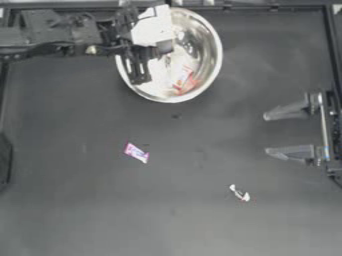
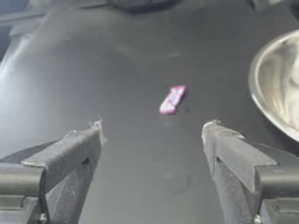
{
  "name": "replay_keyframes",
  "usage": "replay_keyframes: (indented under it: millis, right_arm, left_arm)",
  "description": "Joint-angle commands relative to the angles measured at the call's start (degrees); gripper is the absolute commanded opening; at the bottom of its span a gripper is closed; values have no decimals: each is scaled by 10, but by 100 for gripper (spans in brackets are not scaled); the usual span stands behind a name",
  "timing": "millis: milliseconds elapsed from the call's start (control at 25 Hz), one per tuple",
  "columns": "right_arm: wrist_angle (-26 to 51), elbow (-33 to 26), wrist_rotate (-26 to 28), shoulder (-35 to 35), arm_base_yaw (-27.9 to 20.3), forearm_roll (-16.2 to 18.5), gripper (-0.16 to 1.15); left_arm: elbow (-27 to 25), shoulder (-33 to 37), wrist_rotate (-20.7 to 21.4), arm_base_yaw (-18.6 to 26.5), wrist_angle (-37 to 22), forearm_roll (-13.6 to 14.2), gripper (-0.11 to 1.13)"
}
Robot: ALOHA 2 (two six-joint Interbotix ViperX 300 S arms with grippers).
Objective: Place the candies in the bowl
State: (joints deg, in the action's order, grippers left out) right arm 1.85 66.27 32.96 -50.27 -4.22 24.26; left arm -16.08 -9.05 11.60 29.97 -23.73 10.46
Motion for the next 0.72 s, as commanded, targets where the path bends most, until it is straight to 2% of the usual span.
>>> replay_keyframes:
  millis: [40, 200, 360, 480, 640, 720]
  right_arm:
    - [-5, -4, 1, 2, 0, 1, 98]
    - [-5, -4, 1, 3, 0, 2, 98]
    - [-6, -4, 1, 3, -1, 2, 98]
    - [-6, -4, 1, 2, 0, 1, 98]
    - [-5, -4, 1, 3, 0, 0, 98]
    - [-6, -4, 1, 3, 0, 0, 98]
  left_arm:
    - [38, -4, 2, 17, 1, -2, 35]
    - [54, -25, 5, 26, -6, -2, 35]
    - [66, -38, 6, 26, -8, -2, 40]
    - [73, -41, 6, 27, -8, -2, 57]
    - [77, -40, 4, 27, -7, -2, 94]
    - [77, -40, 2, 27, -7, -3, 106]
